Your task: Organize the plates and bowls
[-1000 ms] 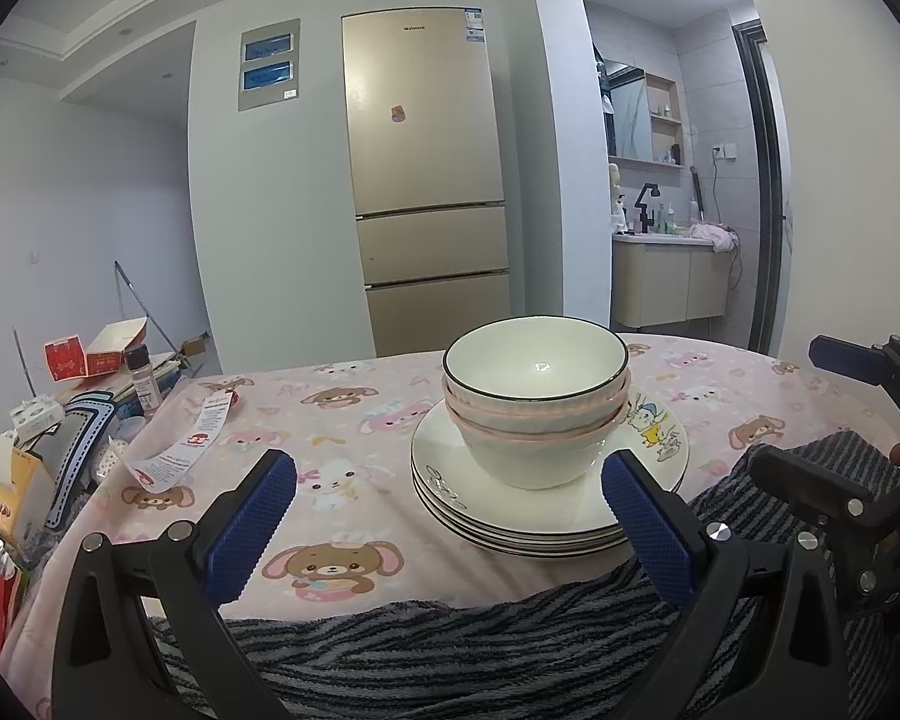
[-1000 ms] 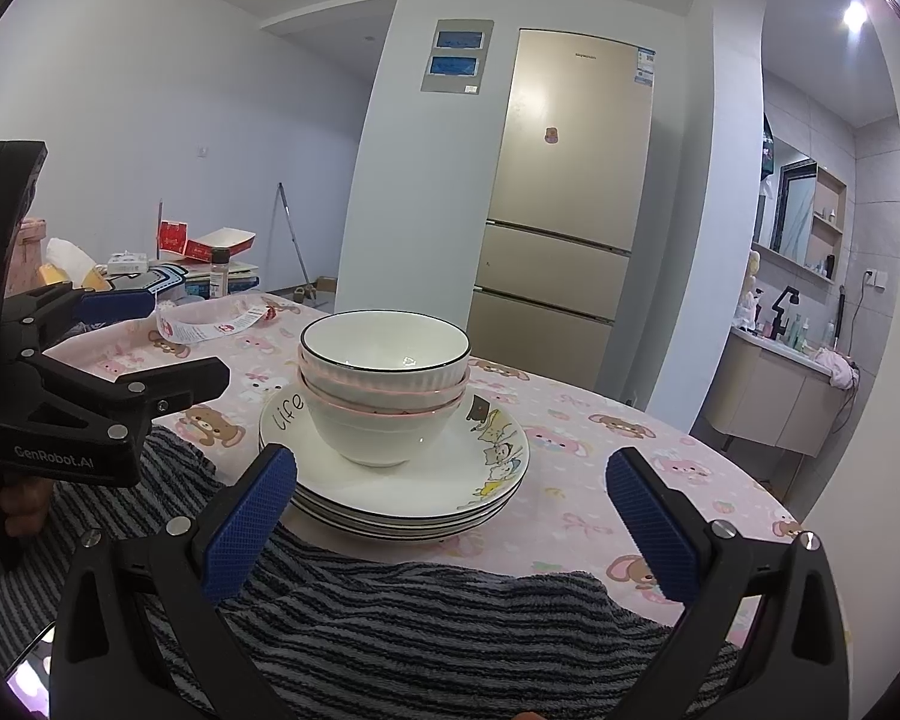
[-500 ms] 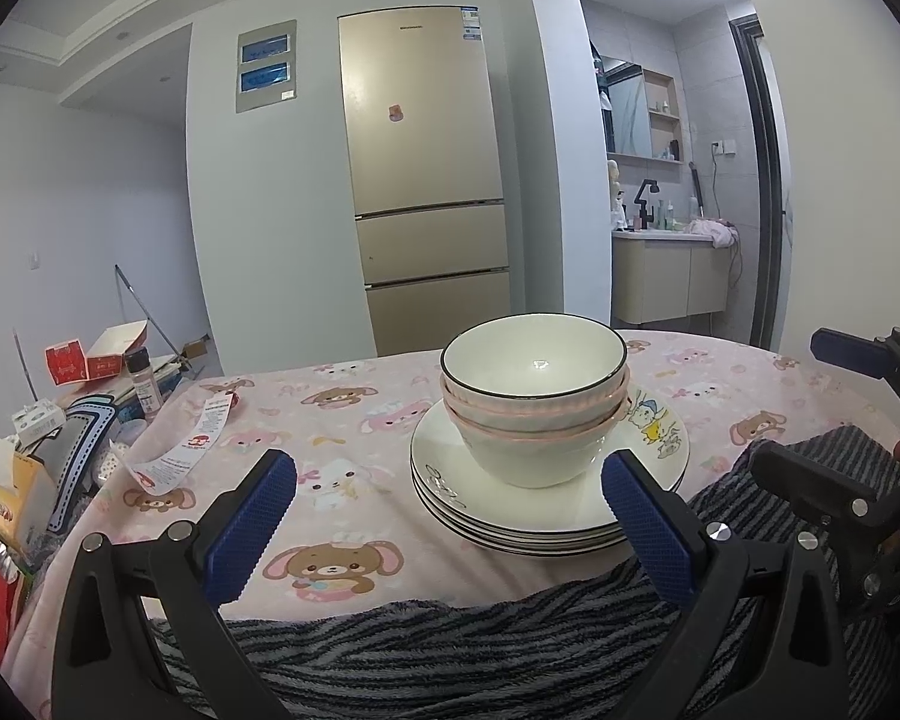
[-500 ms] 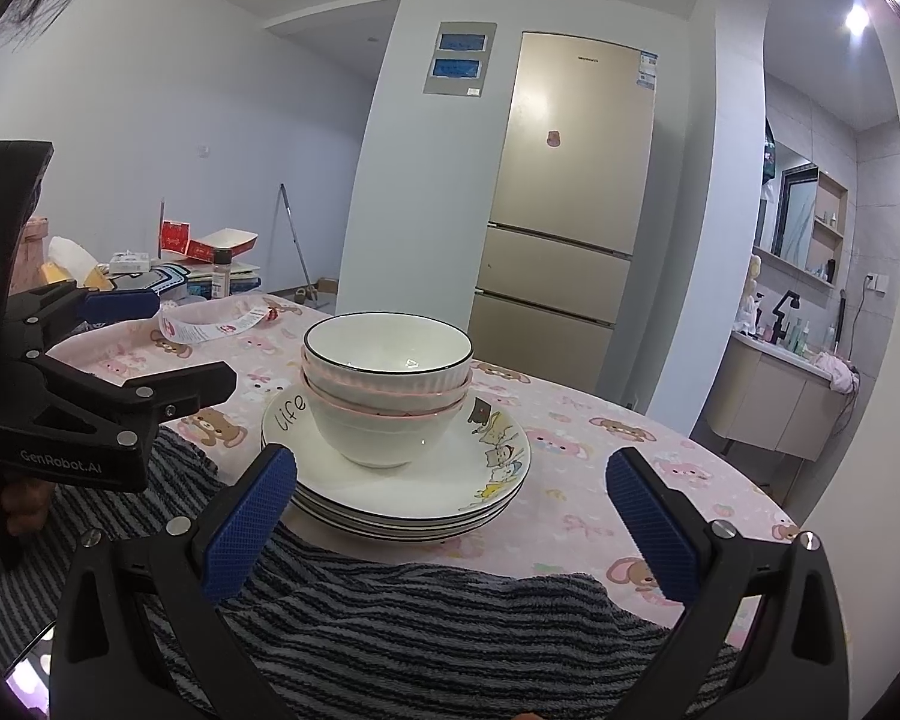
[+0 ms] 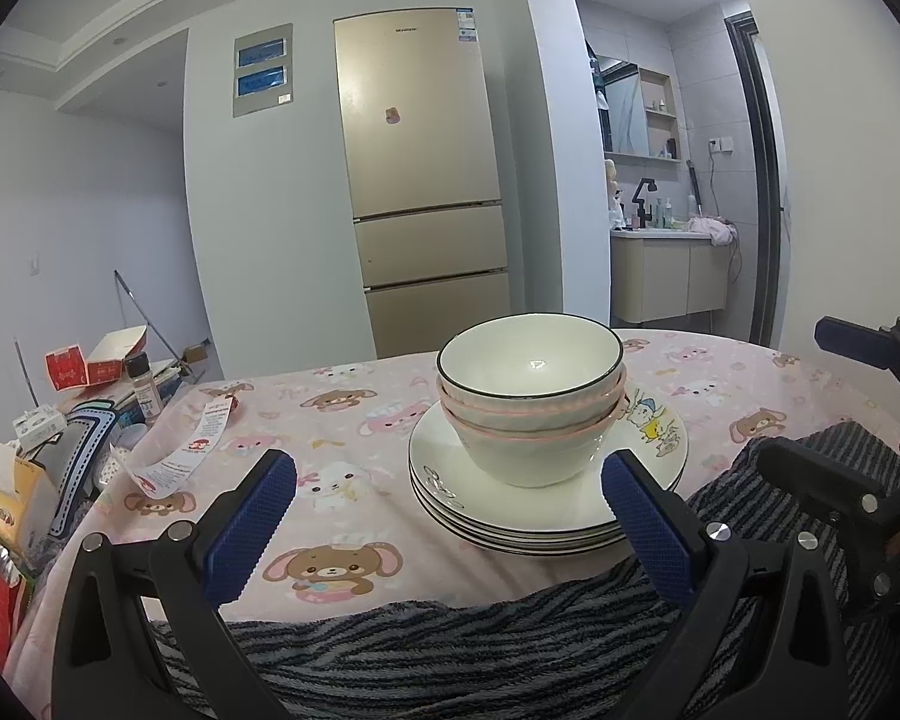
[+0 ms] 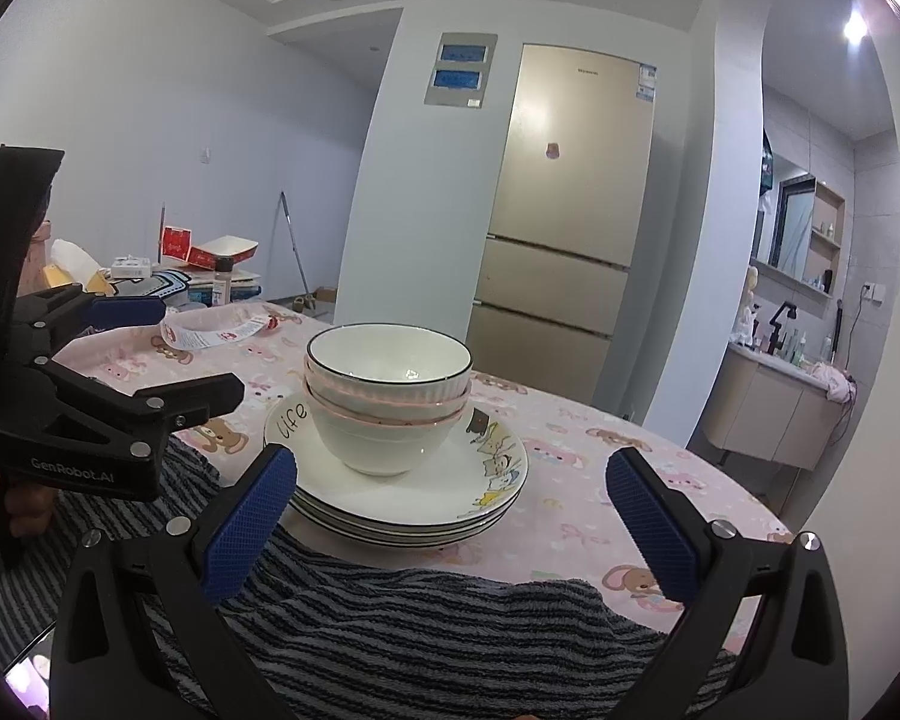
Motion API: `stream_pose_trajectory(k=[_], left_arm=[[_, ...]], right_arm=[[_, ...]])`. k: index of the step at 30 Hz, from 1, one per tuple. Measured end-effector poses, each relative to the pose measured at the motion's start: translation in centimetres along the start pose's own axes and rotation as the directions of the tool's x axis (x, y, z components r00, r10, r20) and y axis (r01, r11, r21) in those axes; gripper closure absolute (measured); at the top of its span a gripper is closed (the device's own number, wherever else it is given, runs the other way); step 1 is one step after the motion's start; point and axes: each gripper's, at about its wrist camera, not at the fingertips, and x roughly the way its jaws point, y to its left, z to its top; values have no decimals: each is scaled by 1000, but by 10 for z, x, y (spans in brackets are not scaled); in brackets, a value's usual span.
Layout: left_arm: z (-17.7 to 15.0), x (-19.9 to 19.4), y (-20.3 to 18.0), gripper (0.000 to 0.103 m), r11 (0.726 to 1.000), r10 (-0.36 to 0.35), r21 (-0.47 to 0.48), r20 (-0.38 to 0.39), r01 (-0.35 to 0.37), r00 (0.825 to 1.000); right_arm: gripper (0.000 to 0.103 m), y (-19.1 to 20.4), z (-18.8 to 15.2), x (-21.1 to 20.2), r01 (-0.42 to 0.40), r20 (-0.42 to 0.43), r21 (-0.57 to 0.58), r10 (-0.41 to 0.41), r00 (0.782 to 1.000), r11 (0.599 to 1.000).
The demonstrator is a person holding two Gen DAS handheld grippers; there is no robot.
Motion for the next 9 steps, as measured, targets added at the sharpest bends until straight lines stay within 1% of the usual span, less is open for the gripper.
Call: stream_pose_trajectory(k=[4,9], left_arm=[[-1,-1,-4,0,1000,2,14,8,-2,1000],[-2,1,0,0,1000,-6,-4,-1,6,1000]], right_arm=[[0,-2,0,4,-4,-15,4,4,1000,1000],[0,-5,0,6,-10,-33,16,10,999,1000]])
